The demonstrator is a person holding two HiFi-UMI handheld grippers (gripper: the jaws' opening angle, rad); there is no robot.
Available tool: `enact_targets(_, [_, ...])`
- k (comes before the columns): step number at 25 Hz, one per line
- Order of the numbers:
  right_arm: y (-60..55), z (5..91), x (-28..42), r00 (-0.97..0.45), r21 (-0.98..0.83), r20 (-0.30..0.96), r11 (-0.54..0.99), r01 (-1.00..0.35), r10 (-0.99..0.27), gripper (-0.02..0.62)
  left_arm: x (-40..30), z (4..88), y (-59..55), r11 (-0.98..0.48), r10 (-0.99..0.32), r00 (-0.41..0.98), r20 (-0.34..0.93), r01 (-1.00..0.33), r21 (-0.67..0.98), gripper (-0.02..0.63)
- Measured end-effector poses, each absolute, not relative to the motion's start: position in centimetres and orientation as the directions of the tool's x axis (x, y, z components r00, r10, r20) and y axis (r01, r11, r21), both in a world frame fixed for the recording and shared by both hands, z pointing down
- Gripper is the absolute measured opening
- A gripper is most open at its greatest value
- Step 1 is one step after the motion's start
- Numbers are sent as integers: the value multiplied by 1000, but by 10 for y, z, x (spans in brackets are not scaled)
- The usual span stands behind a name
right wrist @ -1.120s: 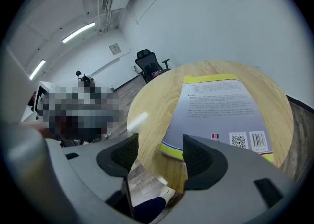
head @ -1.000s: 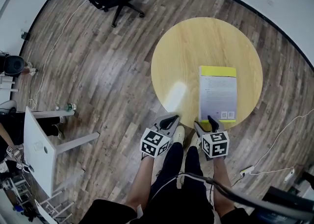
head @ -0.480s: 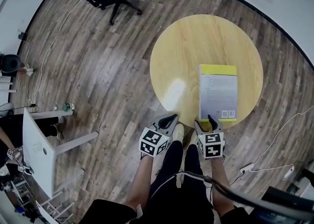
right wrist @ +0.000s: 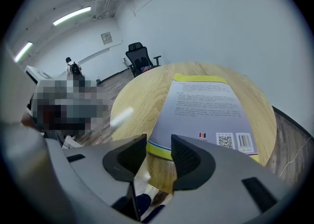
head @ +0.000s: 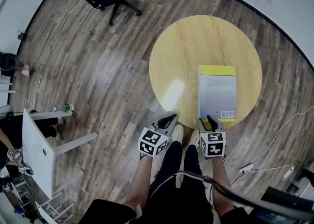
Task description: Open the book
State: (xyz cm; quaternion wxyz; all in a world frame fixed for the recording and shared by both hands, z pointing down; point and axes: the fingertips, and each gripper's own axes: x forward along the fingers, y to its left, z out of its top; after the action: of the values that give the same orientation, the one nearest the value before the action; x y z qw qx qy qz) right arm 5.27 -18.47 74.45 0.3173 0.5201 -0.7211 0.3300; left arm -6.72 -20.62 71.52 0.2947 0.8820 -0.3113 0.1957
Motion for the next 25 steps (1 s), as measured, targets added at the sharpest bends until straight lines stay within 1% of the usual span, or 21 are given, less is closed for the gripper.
enact_targets(2, [-185,744,55,-273,-182,797,217,-959,-539,150,-66,715,-207,-635,-433,731,527,-663,398,0])
enact_targets(7, [-184,745,57,-292,-209,795,212,-955,-532,136,-60,714,-206,-641,-426,734,528,-657,397,0])
enact_targets(9, [-183,745,55,-312,-235,790,211,-949,-527,110,-58,714,-206,-642,-426,734,529,-658,395,0])
enact_targets(10, [-183,746,53,-321,-244,789,212,-946,-524,84,-58,714,-207,-642,-427,733,530,-658,393,0])
enact_targets(14, [-182,747,45,-322,-230,795,236,-944,-515,40,-59,712,-208,-641,-431,732,528,-660,391,0])
enact_targets(21, [-182,745,41,-326,-213,806,272,-939,-494,18,-61,712,-209,-638,-430,729,533,-663,391,0])
enact_targets(25, [-182,743,41,-335,-231,799,259,-938,-500,14,-59,710,-209,-642,-428,733,529,-658,393,0])
